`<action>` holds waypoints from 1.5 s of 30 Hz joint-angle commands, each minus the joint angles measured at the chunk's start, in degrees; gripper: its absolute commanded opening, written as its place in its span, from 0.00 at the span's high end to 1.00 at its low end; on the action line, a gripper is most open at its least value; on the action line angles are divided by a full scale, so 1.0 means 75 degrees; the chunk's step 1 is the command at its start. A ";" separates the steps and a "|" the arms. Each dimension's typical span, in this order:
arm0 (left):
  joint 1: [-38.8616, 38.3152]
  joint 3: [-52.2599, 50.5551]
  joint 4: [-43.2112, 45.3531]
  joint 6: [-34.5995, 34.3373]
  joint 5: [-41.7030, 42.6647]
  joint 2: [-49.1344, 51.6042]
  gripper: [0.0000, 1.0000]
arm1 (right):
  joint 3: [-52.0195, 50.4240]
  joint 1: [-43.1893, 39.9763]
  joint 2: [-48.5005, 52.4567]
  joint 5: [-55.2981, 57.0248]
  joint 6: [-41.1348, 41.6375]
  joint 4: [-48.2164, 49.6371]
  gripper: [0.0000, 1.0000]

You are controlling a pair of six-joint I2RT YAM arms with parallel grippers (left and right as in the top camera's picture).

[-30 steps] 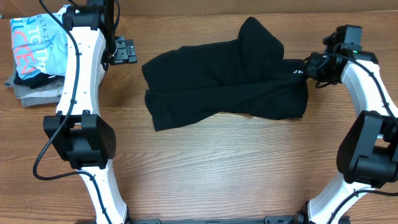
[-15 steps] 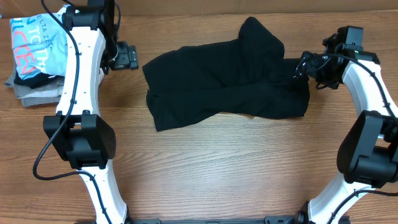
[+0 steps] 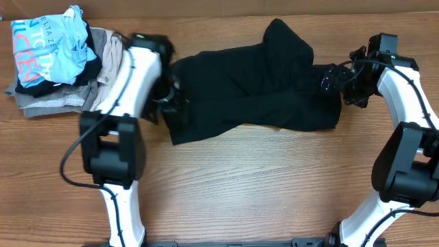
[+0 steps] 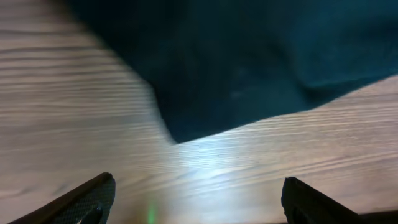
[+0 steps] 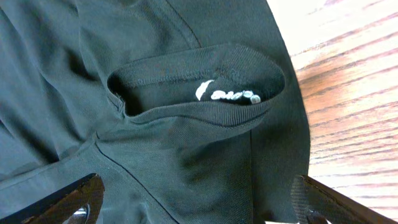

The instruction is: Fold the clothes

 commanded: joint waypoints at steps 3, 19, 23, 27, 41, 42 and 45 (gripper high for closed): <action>-0.0533 -0.1005 0.0408 -0.0583 -0.0102 -0.0017 0.28 | 0.0210 -0.0044 -0.0321 -0.0015 -0.0026 -0.0044 0.00; -0.0481 -0.2218 0.2366 -0.1037 -0.0994 -0.0020 0.39 | 0.0210 -0.0044 -0.0321 -0.0006 -0.0026 -0.0111 0.00; -0.0481 -0.2221 0.2477 -0.1087 -0.1361 -0.0020 0.50 | 0.0210 -0.0044 -0.0321 -0.0006 -0.0026 -0.0111 0.00; -0.0458 -0.2221 0.2375 -0.1093 -0.1737 -0.0020 0.96 | 0.0210 -0.0044 -0.0364 -0.0006 0.0067 -0.0312 0.17; 0.0781 -0.2197 0.1268 -0.1125 -0.2503 -0.1580 0.96 | 0.0087 0.0105 -0.1638 0.0367 0.0195 -0.2553 0.20; 0.0816 -0.2197 0.1271 -0.1037 -0.2495 -0.1708 0.96 | -0.0044 0.0184 -0.1638 0.0408 0.0195 -0.2570 0.20; 0.0828 -0.2197 0.1320 -0.1020 -0.2492 -0.1923 0.96 | -0.0653 0.0490 -0.1632 0.0420 0.0248 -0.2180 0.19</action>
